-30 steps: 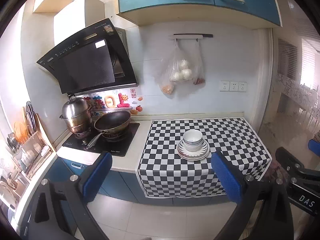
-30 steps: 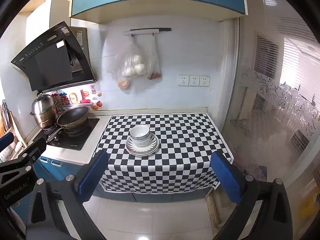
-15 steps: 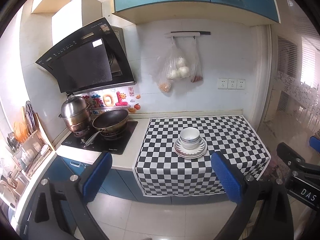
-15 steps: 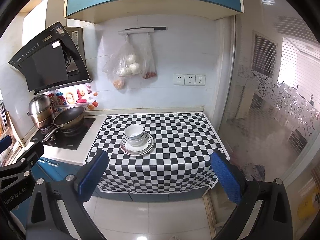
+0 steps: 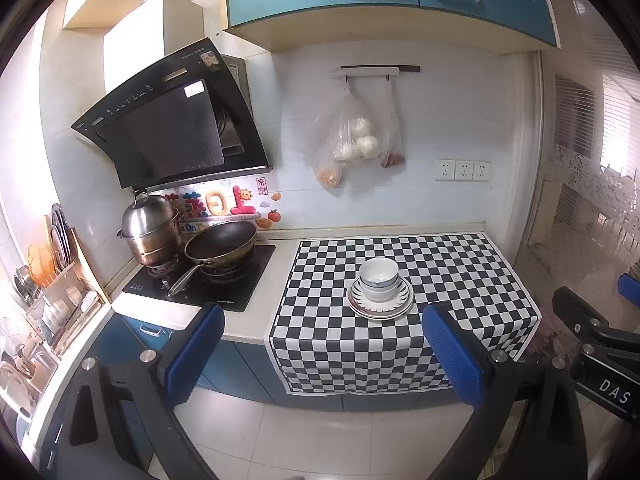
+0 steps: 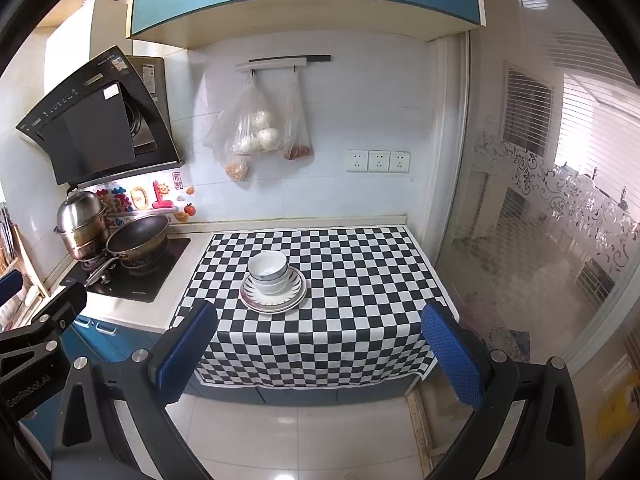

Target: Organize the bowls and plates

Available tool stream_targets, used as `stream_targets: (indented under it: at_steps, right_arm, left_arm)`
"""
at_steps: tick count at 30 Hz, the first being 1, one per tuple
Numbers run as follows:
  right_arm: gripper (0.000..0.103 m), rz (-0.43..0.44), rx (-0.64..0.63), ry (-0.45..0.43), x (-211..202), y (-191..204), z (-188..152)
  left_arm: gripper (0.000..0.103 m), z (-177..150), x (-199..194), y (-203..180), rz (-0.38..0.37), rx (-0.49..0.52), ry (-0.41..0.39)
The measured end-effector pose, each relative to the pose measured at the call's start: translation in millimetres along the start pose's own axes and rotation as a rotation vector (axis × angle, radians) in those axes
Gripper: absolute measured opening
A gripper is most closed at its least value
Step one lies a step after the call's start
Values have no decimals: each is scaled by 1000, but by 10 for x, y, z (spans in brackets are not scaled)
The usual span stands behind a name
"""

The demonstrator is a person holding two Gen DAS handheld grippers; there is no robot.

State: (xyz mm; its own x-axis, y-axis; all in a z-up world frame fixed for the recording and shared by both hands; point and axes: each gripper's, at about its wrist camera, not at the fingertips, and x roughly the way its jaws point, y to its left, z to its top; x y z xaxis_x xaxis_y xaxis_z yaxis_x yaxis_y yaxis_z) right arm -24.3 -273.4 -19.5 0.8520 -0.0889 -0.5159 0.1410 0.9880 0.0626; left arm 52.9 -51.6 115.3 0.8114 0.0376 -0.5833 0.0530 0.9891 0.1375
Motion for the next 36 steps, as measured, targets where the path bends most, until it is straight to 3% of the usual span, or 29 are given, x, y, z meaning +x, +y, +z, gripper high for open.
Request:
stream_targets:
  at_steps: [36]
  right_arm:
    - [103,-13,16,-3,121,19,55]
  left_arm:
    - [101,96,133,61,-6,10,-6]
